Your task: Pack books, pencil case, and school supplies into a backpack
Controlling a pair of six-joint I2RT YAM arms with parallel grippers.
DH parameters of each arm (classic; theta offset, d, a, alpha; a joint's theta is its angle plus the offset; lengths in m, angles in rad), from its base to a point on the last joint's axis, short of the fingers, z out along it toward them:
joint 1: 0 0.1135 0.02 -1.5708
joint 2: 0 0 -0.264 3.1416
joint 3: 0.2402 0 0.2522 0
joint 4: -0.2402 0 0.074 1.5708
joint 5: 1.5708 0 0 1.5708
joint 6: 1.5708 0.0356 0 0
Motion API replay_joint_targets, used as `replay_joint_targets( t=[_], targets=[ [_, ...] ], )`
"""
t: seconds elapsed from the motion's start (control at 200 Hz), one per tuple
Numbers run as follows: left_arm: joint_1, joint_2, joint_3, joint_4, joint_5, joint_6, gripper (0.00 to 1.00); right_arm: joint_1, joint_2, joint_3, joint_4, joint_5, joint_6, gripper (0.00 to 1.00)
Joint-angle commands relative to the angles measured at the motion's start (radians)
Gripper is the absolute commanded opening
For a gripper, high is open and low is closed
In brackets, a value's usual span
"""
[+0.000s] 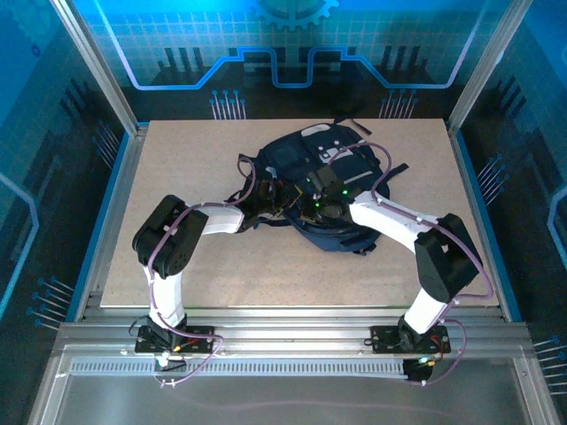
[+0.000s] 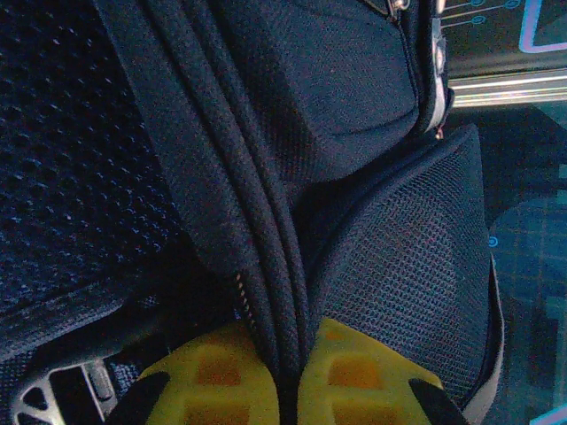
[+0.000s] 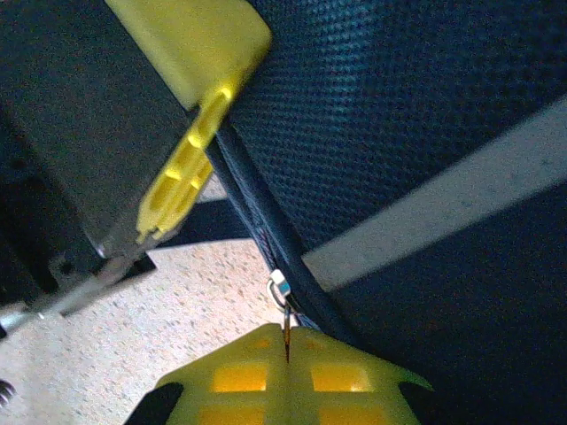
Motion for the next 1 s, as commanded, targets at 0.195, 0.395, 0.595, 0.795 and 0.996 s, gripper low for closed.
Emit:
replay_joint_targets(
  t=[0.195, 0.395, 0.595, 0.795, 0.996],
  targets=[
    [0.058, -0.010, 0.022, -0.053, -0.039, 0.067, 0.00, -0.028, -0.095, -0.028, -0.230, 0.171, -0.226, 0.00],
    [0.104, -0.062, -0.008, -0.088, -0.016, 0.099, 0.00, -0.079, -0.119, -0.024, -0.257, 0.270, -0.347, 0.00],
    [0.166, -0.136, -0.044, -0.179, 0.001, 0.165, 0.00, -0.162, -0.163, -0.045, -0.227, 0.279, -0.429, 0.00],
    [0.243, -0.152, -0.026, -0.242, 0.080, 0.242, 0.00, -0.226, -0.173, -0.068, -0.179, 0.277, -0.477, 0.00],
    [0.328, -0.117, 0.114, -0.466, 0.180, 0.370, 0.17, -0.235, -0.158, -0.095, -0.065, 0.084, -0.441, 0.00]
  ],
)
